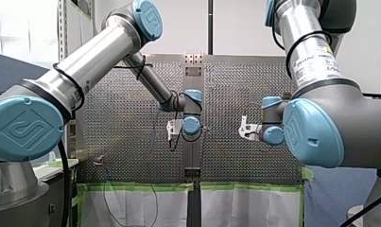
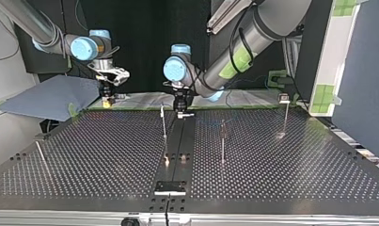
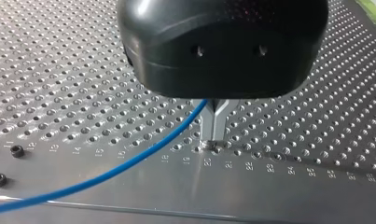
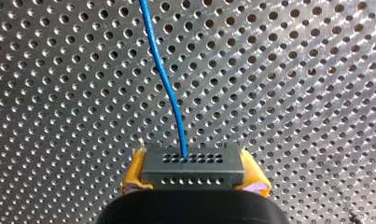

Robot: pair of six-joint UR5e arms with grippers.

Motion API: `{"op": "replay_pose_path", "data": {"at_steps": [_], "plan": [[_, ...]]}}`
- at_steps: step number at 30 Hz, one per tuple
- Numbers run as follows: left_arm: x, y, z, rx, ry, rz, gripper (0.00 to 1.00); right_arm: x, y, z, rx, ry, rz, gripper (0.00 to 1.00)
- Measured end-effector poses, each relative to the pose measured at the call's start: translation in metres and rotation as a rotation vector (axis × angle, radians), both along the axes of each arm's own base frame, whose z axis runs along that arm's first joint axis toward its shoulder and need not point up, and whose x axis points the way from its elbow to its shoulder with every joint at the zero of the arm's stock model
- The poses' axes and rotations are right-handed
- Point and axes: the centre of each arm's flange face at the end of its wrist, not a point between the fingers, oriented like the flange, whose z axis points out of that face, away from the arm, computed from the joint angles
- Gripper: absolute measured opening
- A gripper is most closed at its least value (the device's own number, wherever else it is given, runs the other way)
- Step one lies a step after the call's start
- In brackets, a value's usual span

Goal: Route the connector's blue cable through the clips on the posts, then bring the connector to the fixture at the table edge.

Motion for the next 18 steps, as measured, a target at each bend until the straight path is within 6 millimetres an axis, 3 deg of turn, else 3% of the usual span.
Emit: {"op": "replay_pose_path", "data": {"at_steps": [10, 18], "plan": [[0.008, 0.008, -0.002, 0.008, 0.004, 0.002, 0.0, -0.003, -0.008, 0.003, -0.011, -0.006, -0.005, 0.0], [0.011, 0.01, -0.022, 0.035, 0.037, -0.008, 0.0, -0.003, -0.01, 0.004, -0.015, -0.007, 0.006, 0.0]]}}
